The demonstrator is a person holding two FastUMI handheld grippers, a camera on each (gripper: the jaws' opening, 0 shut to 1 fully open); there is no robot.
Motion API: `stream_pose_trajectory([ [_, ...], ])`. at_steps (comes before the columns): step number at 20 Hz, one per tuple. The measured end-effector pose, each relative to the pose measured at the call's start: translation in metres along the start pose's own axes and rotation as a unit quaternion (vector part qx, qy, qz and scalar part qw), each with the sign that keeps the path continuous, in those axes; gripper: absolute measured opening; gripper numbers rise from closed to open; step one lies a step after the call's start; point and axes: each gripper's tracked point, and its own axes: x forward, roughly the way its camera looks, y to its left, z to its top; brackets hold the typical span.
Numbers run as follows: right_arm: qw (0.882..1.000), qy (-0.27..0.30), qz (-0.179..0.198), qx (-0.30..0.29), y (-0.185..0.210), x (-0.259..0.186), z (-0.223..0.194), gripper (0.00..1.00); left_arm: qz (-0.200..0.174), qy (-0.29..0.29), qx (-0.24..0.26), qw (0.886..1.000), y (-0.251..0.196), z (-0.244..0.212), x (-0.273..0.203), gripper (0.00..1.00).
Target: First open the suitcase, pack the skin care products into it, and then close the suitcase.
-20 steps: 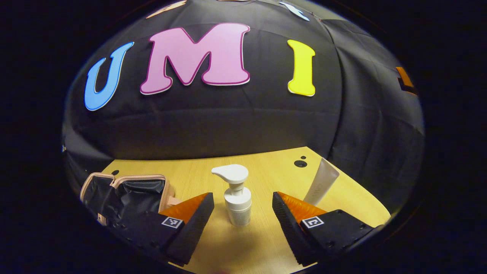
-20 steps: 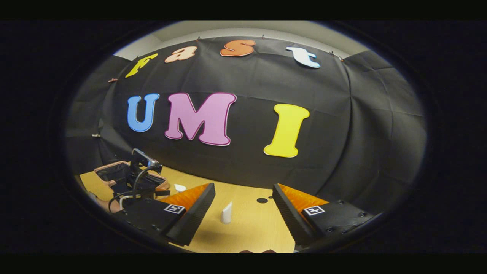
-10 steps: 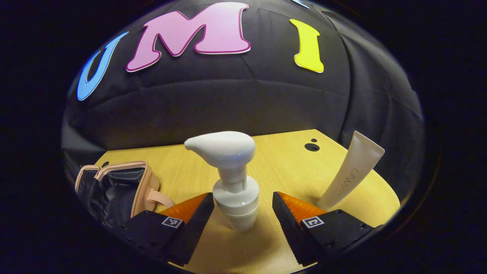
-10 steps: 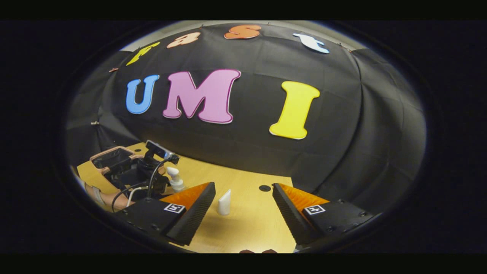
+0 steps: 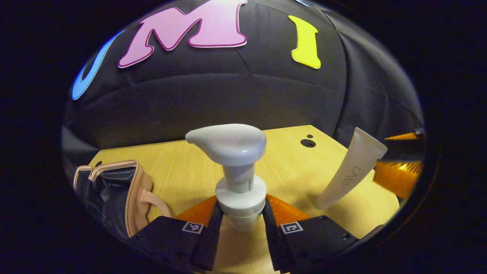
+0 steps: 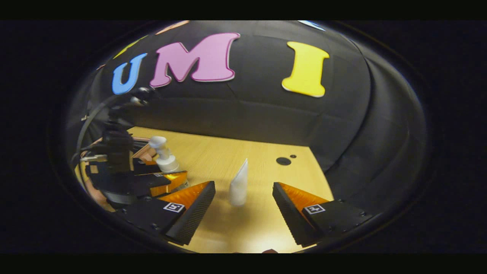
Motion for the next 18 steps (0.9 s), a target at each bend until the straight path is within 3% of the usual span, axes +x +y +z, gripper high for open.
stream_pose_trajectory([
  [6, 0.995, 0.045, -0.037, 0.081, -0.009, 0.059, -0.034, 0.97, -0.008, 0.015, -0.022, 1.0, 0.003, 0.001, 0.0, 0.58],
  [9, 0.993, 0.049, -0.066, 0.085, -0.018, 0.061, -0.031, 0.42, -0.023, 0.023, -0.01, 0.999, -0.001, 0.003, 0.001, 0.57],
  [10, 0.992, 0.054, -0.062, 0.096, -0.015, 0.059, -0.032, 0.28, -0.03, 0.026, -0.008, 0.999, -0.003, 0.005, -0.002, 0.57],
  [11, 0.991, 0.061, -0.054, 0.105, -0.012, 0.057, -0.033, 0.27, -0.039, 0.034, -0.002, 0.999, -0.003, 0.006, -0.007, 0.53],
  [14, 0.991, 0.044, -0.048, 0.113, -0.006, 0.039, -0.019, 0.24, -0.075, 0.034, -0.004, 0.997, -0.004, 0.028, -0.038, 0.57],
  [15, 0.991, 0.037, -0.041, 0.119, -0.001, 0.031, -0.01, 0.31, -0.083, 0.03, -0.007, 0.996, 0.0, 0.038, -0.05, 0.56],
  [18, 0.991, 0.01, -0.023, 0.134, 0.017, 0.007, 0.02, 0.3, -0.084, 0.026, -0.004, 0.996, 0.027, 0.064, -0.086, 0.56],
])
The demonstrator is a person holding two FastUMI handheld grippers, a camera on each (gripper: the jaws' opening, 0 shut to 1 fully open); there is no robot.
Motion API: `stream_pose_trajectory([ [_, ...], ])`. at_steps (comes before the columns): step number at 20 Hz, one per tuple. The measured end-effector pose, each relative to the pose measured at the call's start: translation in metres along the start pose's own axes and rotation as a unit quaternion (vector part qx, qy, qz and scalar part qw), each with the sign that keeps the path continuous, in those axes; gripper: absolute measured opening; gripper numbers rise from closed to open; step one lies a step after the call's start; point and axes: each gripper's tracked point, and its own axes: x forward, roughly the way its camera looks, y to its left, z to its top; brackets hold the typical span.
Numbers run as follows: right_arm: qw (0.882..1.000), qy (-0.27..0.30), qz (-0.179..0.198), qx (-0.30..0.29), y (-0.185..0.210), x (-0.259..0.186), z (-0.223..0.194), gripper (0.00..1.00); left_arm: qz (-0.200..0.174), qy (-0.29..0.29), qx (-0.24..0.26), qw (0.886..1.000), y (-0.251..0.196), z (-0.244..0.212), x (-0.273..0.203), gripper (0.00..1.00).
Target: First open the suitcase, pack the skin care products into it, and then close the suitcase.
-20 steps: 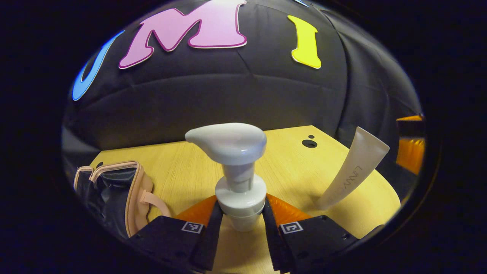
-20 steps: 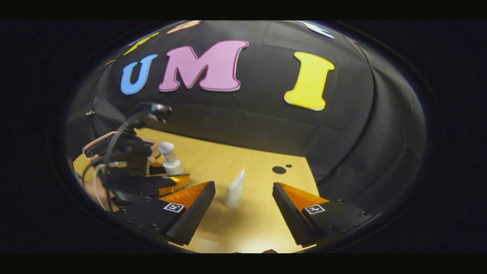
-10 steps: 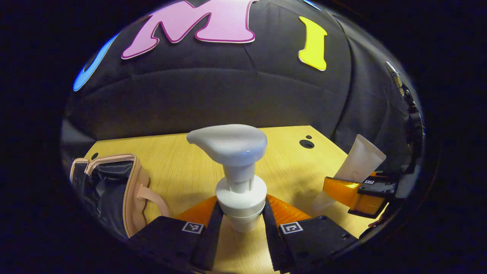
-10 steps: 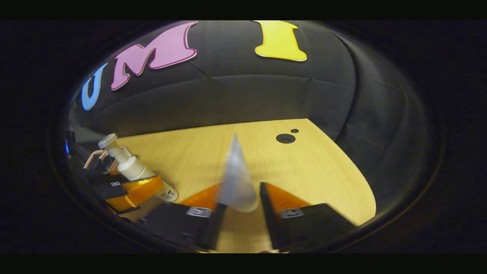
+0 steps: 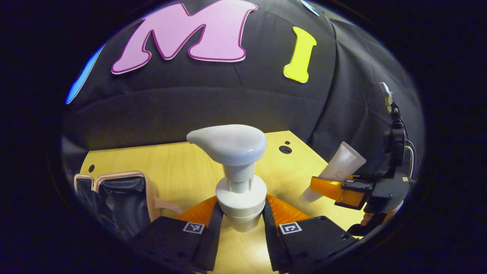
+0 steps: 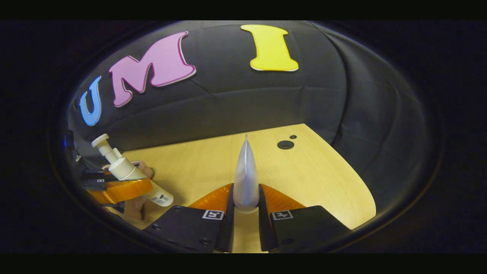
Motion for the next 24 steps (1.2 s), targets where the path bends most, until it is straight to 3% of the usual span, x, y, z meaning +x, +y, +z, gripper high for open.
stream_pose_trajectory([
  [5, 0.998, -0.04, 0.046, -0.026, 0.05, -0.035, 0.037, 0.3, 0.013, 0.04, -0.032, 0.999, 0.05, 0.008, -0.069, 0.56],
  [8, 0.994, -0.047, 0.089, -0.052, 0.089, -0.05, 0.049, 0.3, 0.048, 0.121, -0.046, 0.99, 0.103, -0.023, -0.098, 0.56],
  [11, 0.991, -0.043, 0.122, -0.046, 0.124, -0.058, 0.054, 0.3, 0.079, 0.222, -0.062, 0.97, 0.153, -0.068, -0.11, 0.56],
  [12, 0.989, -0.038, 0.132, -0.047, 0.135, -0.063, 0.051, 0.34, 0.082, 0.254, -0.071, 0.961, 0.163, -0.086, -0.106, 0.57],
  [13, 0.988, -0.033, 0.142, -0.052, 0.145, -0.066, 0.048, 0.3, 0.08, 0.286, -0.077, 0.952, 0.172, -0.101, -0.104, 0.57],
  [18, 0.982, -0.008, 0.171, -0.076, 0.181, -0.083, 0.027, 0.3, 0.091, 0.399, -0.08, 0.909, 0.218, -0.154, -0.084, 0.57],
  [19, 0.982, -0.003, 0.17, -0.08, 0.183, -0.085, 0.023, 0.24, 0.1, 0.413, -0.081, 0.902, 0.225, -0.162, -0.081, 0.57],
  [22, 0.982, 0.023, 0.165, -0.094, 0.184, -0.087, 0.007, 0.3, 0.122, 0.427, -0.076, 0.893, 0.246, -0.177, -0.073, 0.58],
  [24, 0.98, 0.043, 0.16, -0.107, 0.186, -0.085, -0.009, 0.26, 0.126, 0.416, -0.09, 0.896, 0.254, -0.184, -0.073, 0.59],
])
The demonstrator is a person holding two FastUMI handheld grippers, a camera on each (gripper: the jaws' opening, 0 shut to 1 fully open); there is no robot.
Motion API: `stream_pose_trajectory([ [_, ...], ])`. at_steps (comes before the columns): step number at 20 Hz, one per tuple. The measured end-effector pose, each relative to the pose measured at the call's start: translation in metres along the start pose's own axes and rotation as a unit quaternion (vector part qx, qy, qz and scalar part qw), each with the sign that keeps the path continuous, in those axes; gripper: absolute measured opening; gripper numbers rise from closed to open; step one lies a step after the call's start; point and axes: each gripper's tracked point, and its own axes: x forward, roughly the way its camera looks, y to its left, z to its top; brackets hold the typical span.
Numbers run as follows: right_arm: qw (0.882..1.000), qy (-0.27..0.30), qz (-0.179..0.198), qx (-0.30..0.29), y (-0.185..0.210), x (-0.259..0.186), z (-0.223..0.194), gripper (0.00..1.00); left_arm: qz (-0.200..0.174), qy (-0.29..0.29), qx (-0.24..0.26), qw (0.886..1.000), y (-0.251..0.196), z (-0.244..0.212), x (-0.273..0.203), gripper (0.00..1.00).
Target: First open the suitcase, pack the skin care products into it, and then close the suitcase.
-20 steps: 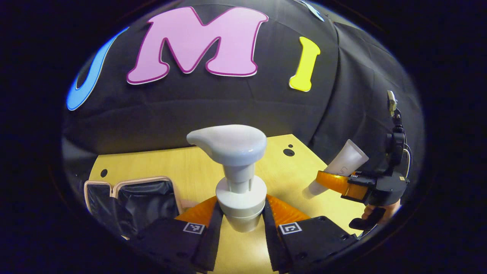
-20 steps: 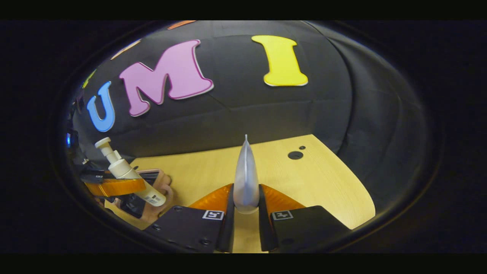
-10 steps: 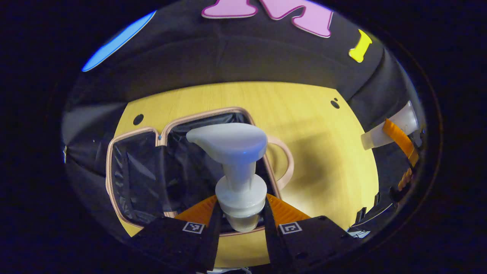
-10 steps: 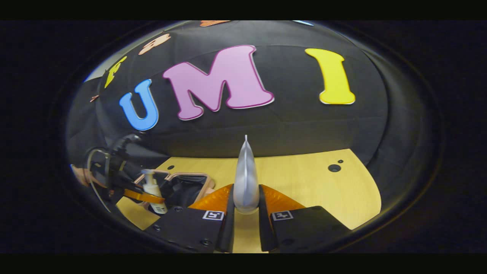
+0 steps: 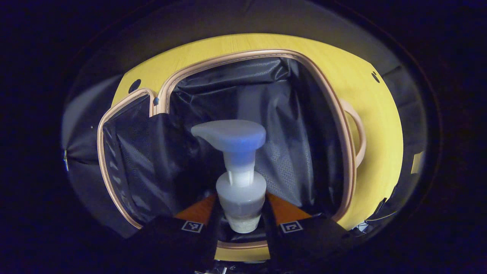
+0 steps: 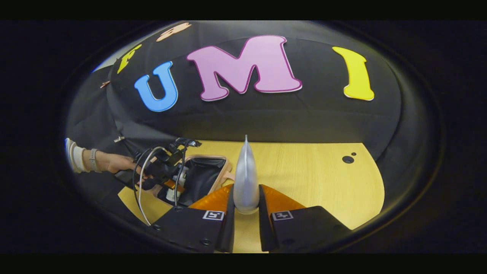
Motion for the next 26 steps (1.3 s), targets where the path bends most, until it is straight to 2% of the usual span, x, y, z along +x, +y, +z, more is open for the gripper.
stream_pose_trajectory([
  [1, 1.0, 0.01, 0.0, -0.004, 0.005, 0.002, -0.007, 0.22, -0.003, -0.004, -0.01, 1.0, 0.0, -0.002, 0.0, 0.57],
  [2, 1.0, 0.019, 0.003, -0.005, 0.012, 0.007, -0.013, 0.22, -0.009, -0.008, -0.016, 1.0, 0.001, -0.004, 0.0, 0.58],
  [4, 0.999, 0.039, 0.016, -0.001, 0.028, 0.016, -0.024, 0.22, -0.021, -0.025, -0.025, 0.999, 0.003, -0.003, -0.006, 0.69],
  [6, 0.997, 0.069, 0.041, 0.015, 0.053, 0.027, -0.036, 0.22, -0.032, -0.071, -0.029, 0.997, 0.005, 0.003, -0.022, 0.85],
  [7, 0.995, 0.081, 0.054, 0.018, 0.066, 0.03, -0.039, 0.39, -0.041, -0.098, -0.032, 0.994, 0.007, 0.005, -0.034, 0.86],
  [8, 0.993, 0.091, 0.067, 0.02, 0.082, 0.035, -0.04, 0.39, -0.052, -0.125, -0.037, 0.99, 0.009, 0.006, -0.047, 0.85],
  [9, 0.991, 0.105, 0.082, 0.021, 0.098, 0.042, -0.042, 0.38, -0.065, -0.148, -0.044, 0.986, 0.012, 0.003, -0.06, 0.85],
  [10, 0.988, 0.12, 0.094, 0.025, 0.111, 0.051, -0.046, 0.22, -0.077, -0.169, -0.052, 0.981, 0.016, -0.002, -0.073, 0.86],
  [13, 0.969, 0.198, 0.131, 0.067, 0.157, 0.088, -0.073, 0.22, -0.1, -0.217, -0.078, 0.968, 0.04, -0.022, -0.107, 0.86],
  [14, 0.96, 0.229, 0.134, 0.086, 0.17, 0.104, -0.085, 0.3, -0.103, -0.226, -0.087, 0.965, 0.052, -0.031, -0.114, 0.88],
  [15, 0.955, 0.248, 0.129, 0.096, 0.178, 0.118, -0.093, 0.3, -0.103, -0.234, -0.097, 0.962, 0.063, -0.039, -0.12, 0.89],
  [16, 0.949, 0.274, 0.119, 0.1, 0.181, 0.132, -0.101, 0.34, -0.102, -0.238, -0.108, 0.96, 0.077, -0.05, -0.124, 0.89],
  [17, 0.943, 0.3, 0.103, 0.102, 0.182, 0.143, -0.112, 0.3, -0.098, -0.241, -0.12, 0.958, 0.091, -0.061, -0.127, 0.89],
  [18, 0.937, 0.322, 0.085, 0.104, 0.183, 0.157, -0.126, 0.31, -0.095, -0.24, -0.133, 0.957, 0.106, -0.071, -0.128, 0.82],
  [19, 0.931, 0.343, 0.057, 0.107, 0.18, 0.168, -0.139, 0.3, -0.089, -0.24, -0.146, 0.956, 0.121, -0.082, -0.127, 0.89],
  [20, 0.925, 0.361, 0.035, 0.114, 0.177, 0.175, -0.149, 0.3, -0.084, -0.239, -0.16, 0.954, 0.136, -0.09, -0.125, 0.89],
  [21, 0.924, 0.358, 0.016, 0.131, 0.177, 0.181, -0.147, 0.31, -0.081, -0.238, -0.175, 0.952, 0.148, -0.099, -0.124, 0.89],
  [22, 0.924, 0.356, -0.002, 0.137, 0.173, 0.187, -0.148, 0.24, -0.079, -0.237, -0.191, 0.949, 0.16, -0.105, -0.122, 0.89],
  [23, 0.925, 0.352, -0.018, 0.14, 0.168, 0.191, -0.147, 0.32, -0.078, -0.235, -0.205, 0.947, 0.171, -0.112, -0.119, 0.89],
  [25, 0.926, 0.35, -0.038, 0.139, 0.16, 0.19, -0.148, 0.39, -0.071, -0.23, -0.228, 0.943, 0.194, -0.121, -0.111, 0.89],
  [26, 0.926, 0.349, -0.04, 0.138, 0.161, 0.188, -0.147, 0.3, -0.068, -0.228, -0.236, 0.942, 0.204, -0.123, -0.107, 0.89],
])
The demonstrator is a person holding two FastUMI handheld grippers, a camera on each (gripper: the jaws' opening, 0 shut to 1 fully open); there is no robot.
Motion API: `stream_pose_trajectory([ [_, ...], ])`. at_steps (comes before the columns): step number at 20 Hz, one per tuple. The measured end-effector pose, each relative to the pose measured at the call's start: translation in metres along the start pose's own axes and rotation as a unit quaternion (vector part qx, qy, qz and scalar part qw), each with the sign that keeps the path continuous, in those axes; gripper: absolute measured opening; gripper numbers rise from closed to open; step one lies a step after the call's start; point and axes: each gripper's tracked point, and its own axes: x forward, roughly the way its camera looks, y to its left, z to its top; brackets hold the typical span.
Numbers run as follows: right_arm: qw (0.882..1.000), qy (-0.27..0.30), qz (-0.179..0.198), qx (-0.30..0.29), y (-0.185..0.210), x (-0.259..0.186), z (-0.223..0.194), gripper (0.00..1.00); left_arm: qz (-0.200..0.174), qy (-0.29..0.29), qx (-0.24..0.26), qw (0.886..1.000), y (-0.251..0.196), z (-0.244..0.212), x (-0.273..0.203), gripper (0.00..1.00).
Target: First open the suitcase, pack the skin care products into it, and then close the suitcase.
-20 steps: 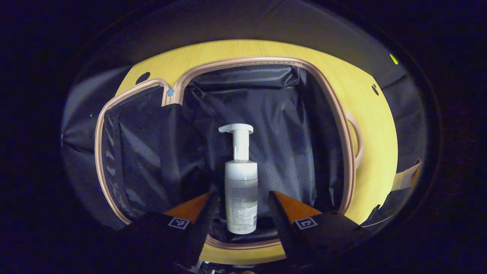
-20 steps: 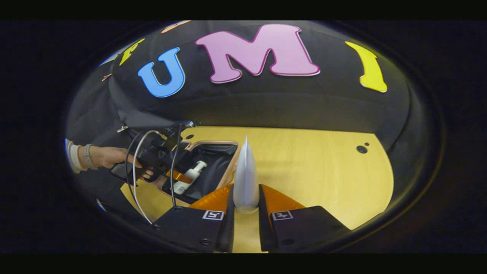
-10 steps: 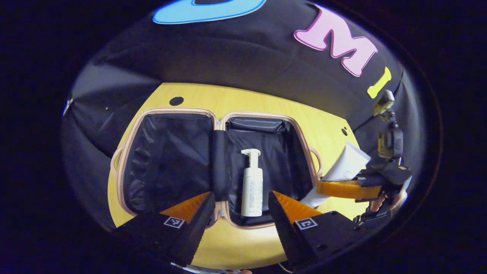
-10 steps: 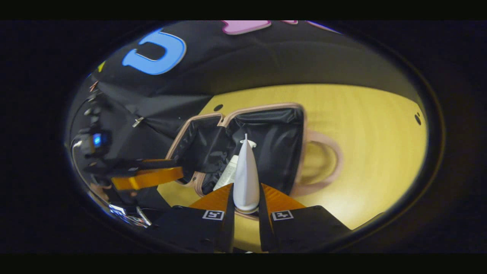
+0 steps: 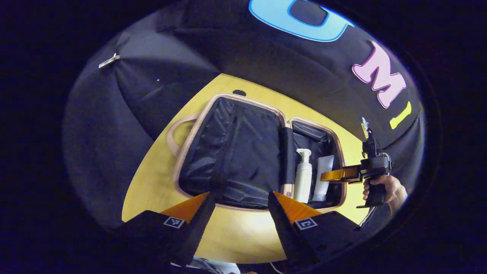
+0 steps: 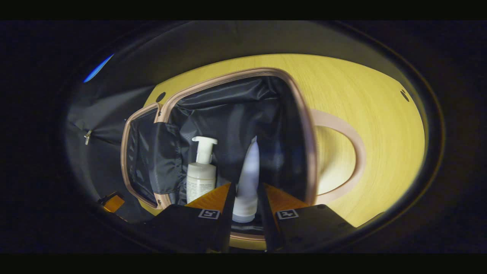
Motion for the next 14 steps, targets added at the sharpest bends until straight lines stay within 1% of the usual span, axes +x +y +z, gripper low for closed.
stream_pose_trajectory([
  [2, 1.0, -0.006, 0.013, -0.002, 0.01, -0.009, 0.0, 0.64, 0.005, -0.001, -0.013, 1.0, 0.018, 0.008, 0.004, 0.89],
  [3, 0.999, -0.021, 0.027, -0.008, 0.018, -0.019, 0.006, 0.67, 0.008, -0.004, -0.022, 1.0, 0.027, 0.013, 0.008, 0.89],
  [5, 0.995, -0.075, 0.056, -0.033, 0.032, -0.044, 0.018, 0.8, 0.011, -0.017, -0.042, 0.999, 0.042, 0.029, 0.019, 0.9],
  [6, 0.99, -0.106, 0.074, -0.047, 0.041, -0.061, 0.023, 0.96, 0.012, -0.022, -0.053, 0.998, 0.053, 0.04, 0.018, 0.9],
  [7, 0.985, -0.135, 0.092, -0.061, 0.05, -0.08, 0.028, 1.0, 0.013, -0.03, -0.063, 0.997, 0.065, 0.052, 0.019, 0.89],
  [8, 0.978, -0.162, 0.108, -0.079, 0.056, -0.103, 0.029, 0.96, 0.018, -0.038, -0.074, 0.996, 0.077, 0.066, 0.024, 0.9],
  [9, 0.97, -0.185, 0.119, -0.102, 0.06, -0.122, 0.029, 0.96, 0.025, -0.041, -0.085, 0.995, 0.089, 0.076, 0.031, 0.89],
  [10, 0.962, -0.206, 0.124, -0.127, 0.063, -0.139, 0.026, 0.96, 0.033, -0.046, -0.094, 0.994, 0.102, 0.088, 0.039, 0.9],
  [12, 0.949, -0.233, 0.126, -0.169, 0.061, -0.172, 0.015, 0.96, 0.063, -0.048, -0.104, 0.991, 0.132, 0.107, 0.059, 0.89],
  [14, 0.946, -0.239, 0.123, -0.18, 0.054, -0.189, -0.001, 0.96, 0.085, -0.035, -0.101, 0.991, 0.154, 0.117, 0.078, 0.89],
])
